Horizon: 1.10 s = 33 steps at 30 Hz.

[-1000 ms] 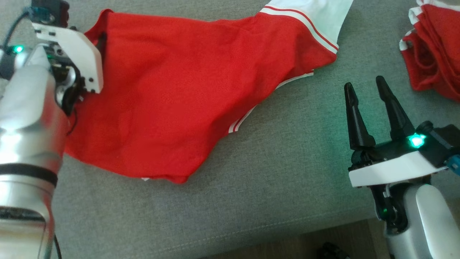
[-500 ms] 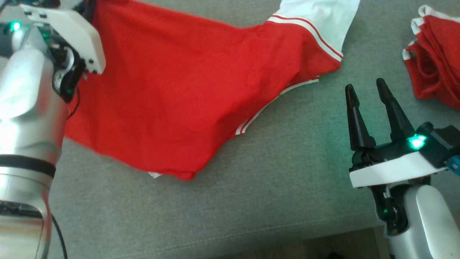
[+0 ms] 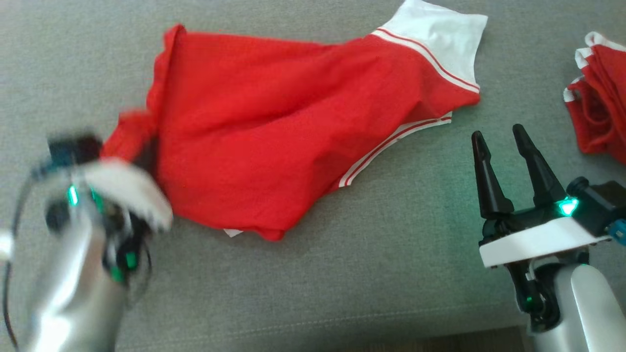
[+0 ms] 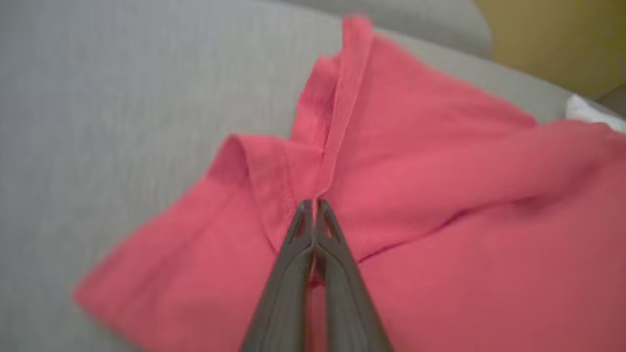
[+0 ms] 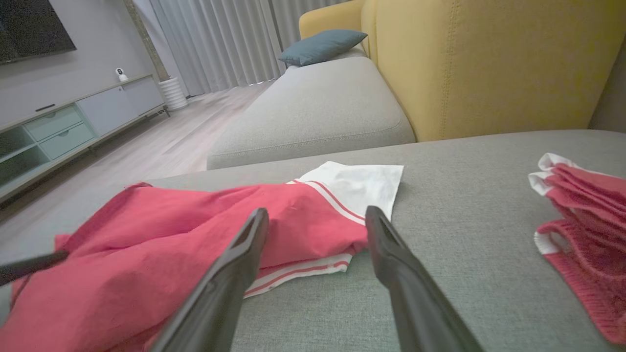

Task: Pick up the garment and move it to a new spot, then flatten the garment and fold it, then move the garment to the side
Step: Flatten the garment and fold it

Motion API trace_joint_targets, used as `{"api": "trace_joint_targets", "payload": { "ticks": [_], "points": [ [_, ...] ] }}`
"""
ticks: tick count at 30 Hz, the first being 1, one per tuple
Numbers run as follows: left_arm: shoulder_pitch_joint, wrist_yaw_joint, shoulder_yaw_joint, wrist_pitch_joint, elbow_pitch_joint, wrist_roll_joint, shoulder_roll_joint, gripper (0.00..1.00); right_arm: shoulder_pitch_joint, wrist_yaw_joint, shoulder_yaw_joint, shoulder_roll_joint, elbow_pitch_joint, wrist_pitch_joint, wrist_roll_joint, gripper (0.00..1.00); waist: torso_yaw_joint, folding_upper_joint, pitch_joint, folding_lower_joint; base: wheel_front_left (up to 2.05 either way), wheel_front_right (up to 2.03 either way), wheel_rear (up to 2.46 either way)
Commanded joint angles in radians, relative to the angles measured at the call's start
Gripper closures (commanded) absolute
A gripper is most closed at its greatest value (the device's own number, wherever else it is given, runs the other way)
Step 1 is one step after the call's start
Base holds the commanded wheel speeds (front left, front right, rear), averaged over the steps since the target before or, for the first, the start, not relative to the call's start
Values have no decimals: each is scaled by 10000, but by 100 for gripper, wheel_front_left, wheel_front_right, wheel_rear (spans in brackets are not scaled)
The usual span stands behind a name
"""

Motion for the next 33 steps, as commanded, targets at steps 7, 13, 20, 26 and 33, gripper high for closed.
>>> {"api": "trace_joint_targets", "payload": {
  "ticks": [7,13,20,26,33],
  "points": [
    [1896,735,834,190,-1964,-719,205,100,16,69,87,-37,-444,228,78,0,151,0,-66,0,0,0,0],
    [3074,1133,968,182,-2524,-925,137,100,90,69,112,-97,-483,310,-5,0,110,0,-264,0,0,0,0],
    [4000,1592,806,-489,-3005,-550,-100,0,384,69,-203,-165,-642,346,-296,0,139,0,-639,0,0,0,0],
    [4377,2507,575,-2094,-3871,821,-203,0,598,69,-461,-210,-853,431,-642,0,171,0,-1003,0,0,0,0],
    [4393,3563,410,-2978,-5265,2537,-67,0,764,69,-620,-263,-1155,608,-954,0,237,0,-1345,0,0,0,0]
  ]
}}
